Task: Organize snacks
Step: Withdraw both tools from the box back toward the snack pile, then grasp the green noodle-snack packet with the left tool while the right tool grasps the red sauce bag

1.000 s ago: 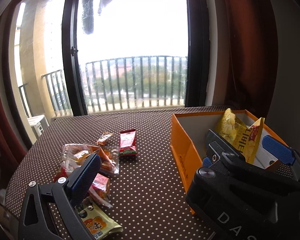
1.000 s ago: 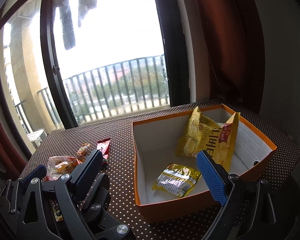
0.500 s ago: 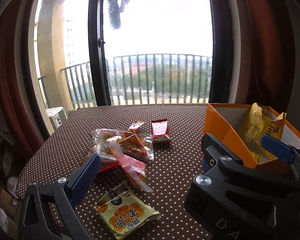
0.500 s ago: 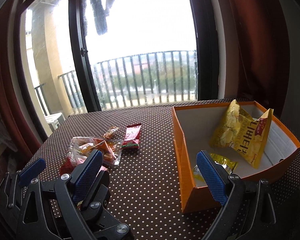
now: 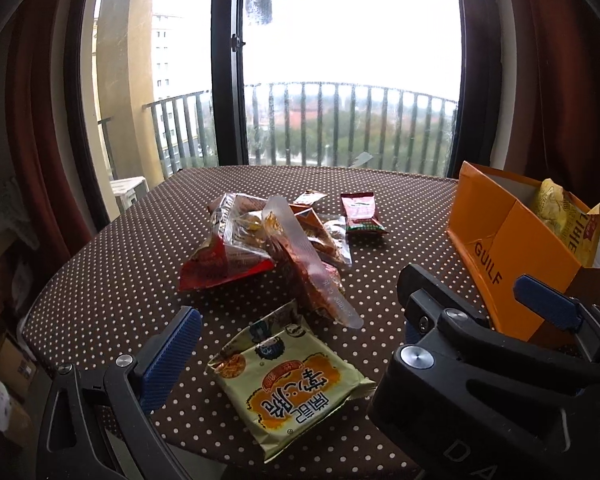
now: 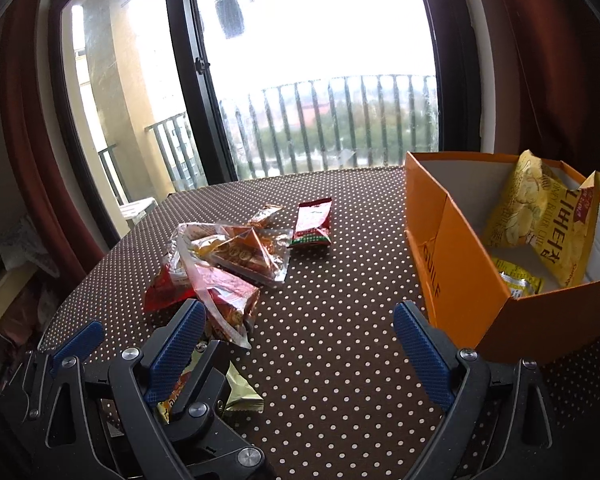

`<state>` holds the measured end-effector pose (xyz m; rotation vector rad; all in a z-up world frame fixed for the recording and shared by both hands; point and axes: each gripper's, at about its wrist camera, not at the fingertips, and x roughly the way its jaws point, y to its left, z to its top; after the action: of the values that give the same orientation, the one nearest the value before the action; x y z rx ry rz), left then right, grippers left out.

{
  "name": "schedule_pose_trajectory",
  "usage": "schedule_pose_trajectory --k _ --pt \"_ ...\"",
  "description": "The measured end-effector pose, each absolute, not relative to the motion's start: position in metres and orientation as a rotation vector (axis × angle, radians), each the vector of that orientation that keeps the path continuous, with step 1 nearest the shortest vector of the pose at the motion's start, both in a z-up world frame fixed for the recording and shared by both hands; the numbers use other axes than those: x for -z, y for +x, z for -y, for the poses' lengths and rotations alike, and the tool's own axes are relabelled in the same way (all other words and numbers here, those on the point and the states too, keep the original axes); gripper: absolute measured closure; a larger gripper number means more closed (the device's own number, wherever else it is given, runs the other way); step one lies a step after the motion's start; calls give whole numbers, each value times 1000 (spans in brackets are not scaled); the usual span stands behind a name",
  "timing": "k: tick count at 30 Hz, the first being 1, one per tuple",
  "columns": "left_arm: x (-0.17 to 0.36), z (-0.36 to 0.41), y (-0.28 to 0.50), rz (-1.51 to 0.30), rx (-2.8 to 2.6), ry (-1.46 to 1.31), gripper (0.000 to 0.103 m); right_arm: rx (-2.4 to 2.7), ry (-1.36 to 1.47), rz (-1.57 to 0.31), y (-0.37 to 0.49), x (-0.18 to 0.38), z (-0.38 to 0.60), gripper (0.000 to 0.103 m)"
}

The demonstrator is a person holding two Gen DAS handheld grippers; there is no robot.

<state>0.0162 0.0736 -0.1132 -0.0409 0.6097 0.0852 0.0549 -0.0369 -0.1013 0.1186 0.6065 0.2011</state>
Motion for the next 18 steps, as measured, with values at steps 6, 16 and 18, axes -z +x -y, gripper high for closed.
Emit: schedule_pose_trajectory --k 6,16,18 --pt "138 -76 25 -675 -104 -59 1 -205 117 -674 66 127 30 6" --pt "165 -81 41 -744 -145 -72 1 -203 112 -759 87 158 23 6" --pt "167 -79 44 -745 -156 -63 1 -203 116 -771 89 161 24 6"
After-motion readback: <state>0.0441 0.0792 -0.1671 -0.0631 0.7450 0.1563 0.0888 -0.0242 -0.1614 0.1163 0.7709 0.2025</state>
